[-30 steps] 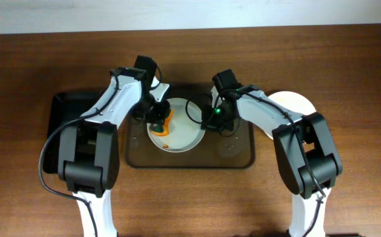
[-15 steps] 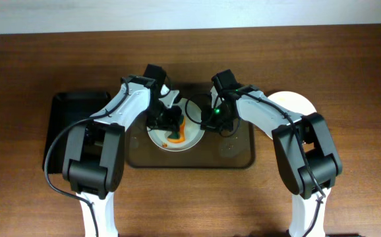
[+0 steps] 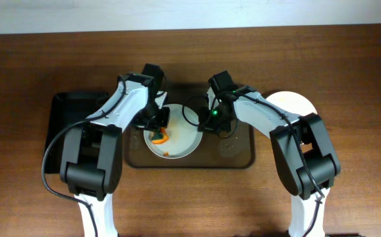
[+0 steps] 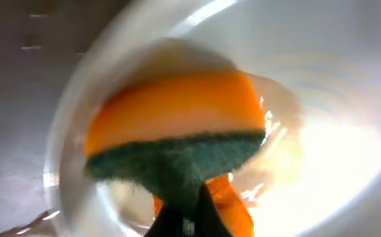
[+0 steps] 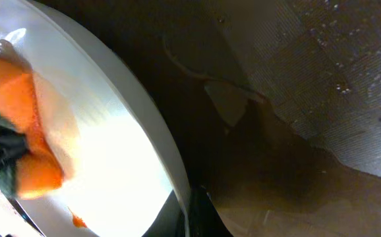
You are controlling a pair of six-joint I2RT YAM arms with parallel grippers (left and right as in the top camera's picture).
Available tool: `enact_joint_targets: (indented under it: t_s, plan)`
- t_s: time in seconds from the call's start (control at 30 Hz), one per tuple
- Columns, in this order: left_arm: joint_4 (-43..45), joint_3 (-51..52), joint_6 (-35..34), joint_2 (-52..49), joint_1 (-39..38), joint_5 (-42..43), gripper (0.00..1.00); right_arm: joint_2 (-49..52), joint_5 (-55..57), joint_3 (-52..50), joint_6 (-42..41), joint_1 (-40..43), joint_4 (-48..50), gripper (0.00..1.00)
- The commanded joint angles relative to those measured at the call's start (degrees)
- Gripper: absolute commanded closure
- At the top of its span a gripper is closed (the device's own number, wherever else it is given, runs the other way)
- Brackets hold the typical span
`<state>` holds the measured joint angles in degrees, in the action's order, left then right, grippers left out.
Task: Clean dirty plates on tray and stack at the side
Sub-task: 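Hold the last plate with right gripper, scrub it with sponge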
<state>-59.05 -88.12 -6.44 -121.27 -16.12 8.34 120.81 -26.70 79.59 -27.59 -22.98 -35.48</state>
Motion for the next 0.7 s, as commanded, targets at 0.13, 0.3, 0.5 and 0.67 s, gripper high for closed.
enact_joint_targets:
  t_s: [0.13,0.3,0.5,0.67]
  plan:
    - [12.66,1.18,5.6,-0.66,-0.17,13.86,1.0,1.81,2.71,-1.81,-0.35,0.11,-0.42,0.96]
    - [9.9,1.18,-11.02,-0.66,0.04,-16.41,1.0,1.81,2.73,-1.81,-0.35,0.11,-0.44,0.96]
    - [-2.67,0.76,-8.55,-0.66,0.04,-12.83,1.0,1.81,2.71,-1.81,-0.35,0.11,-0.46,0.96]
    - [-5.73,-3.87,5.44,-0.63,1.2,10.99,1.0,1.81,2.69,-1.81,-0.35,0.11,-0.68,0.96]
